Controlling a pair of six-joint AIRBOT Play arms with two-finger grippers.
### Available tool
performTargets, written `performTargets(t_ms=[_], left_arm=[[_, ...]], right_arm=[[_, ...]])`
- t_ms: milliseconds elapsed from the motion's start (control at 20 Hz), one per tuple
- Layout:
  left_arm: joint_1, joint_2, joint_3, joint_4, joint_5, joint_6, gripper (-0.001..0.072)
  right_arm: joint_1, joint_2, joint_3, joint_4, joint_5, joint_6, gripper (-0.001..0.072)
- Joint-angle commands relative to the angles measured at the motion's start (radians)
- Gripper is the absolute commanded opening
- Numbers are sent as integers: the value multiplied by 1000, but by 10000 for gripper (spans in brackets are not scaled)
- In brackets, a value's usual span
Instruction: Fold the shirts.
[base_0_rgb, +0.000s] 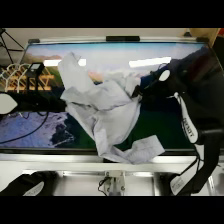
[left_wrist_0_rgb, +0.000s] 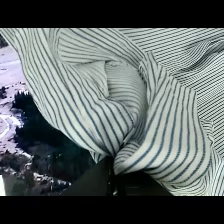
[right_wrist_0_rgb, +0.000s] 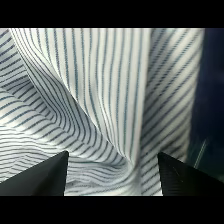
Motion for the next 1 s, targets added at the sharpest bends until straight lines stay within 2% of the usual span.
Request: performTargets(t_ms=[0, 50, 100, 150, 250, 350, 450, 500, 550, 650, 750, 800, 900, 950], left_arm=[[0, 1, 0, -80, 66, 1, 57], [0, 1, 0, -110, 93, 1, 56], [0, 1, 2, -140, 138, 1, 57], [0, 1, 5, -158, 197, 1, 57], [5, 0, 38, -201, 365, -10, 57], [19, -2, 106, -282, 621, -67, 56], [26, -11, 208, -418, 880, -89, 56], [23, -16, 279, -468, 956, -89, 56], [18, -18, 354, -476, 971, -82, 55], [3, -17, 502, -475, 904, 45, 55], [0, -17, 612, -475, 687, 201, 55], [4, -17, 632, -474, 568, 233, 56], [19, -20, 624, -459, 314, 233, 56], [26, -23, 606, -426, 188, 232, 56]], right_arm=[[44, -40, 1, 7, -19, 62, 652], [55, -42, 1, 14, -31, 58, 538], [62, -42, 1, 25, -42, 55, 200], [65, -39, 1, 60, -65, 45, 80], [46, -21, 19, 208, -109, -93, 80], [2, 21, 87, 378, -168, -208, 79], [-68, 93, 205, 562, -257, -300, 79], [-106, 138, 264, 623, -293, -341, 79], [-145, 192, 319, 645, -309, -380, 79], [-232, 328, 400, 576, -272, -425, 80], [-307, 493, 404, 389, -145, -381, 80], [-329, 574, 404, 206, -52, -302, 80], [-333, 714, 378, -156, 106, -147, 80], [-333, 787, 327, -256, 169, -113, 80]])
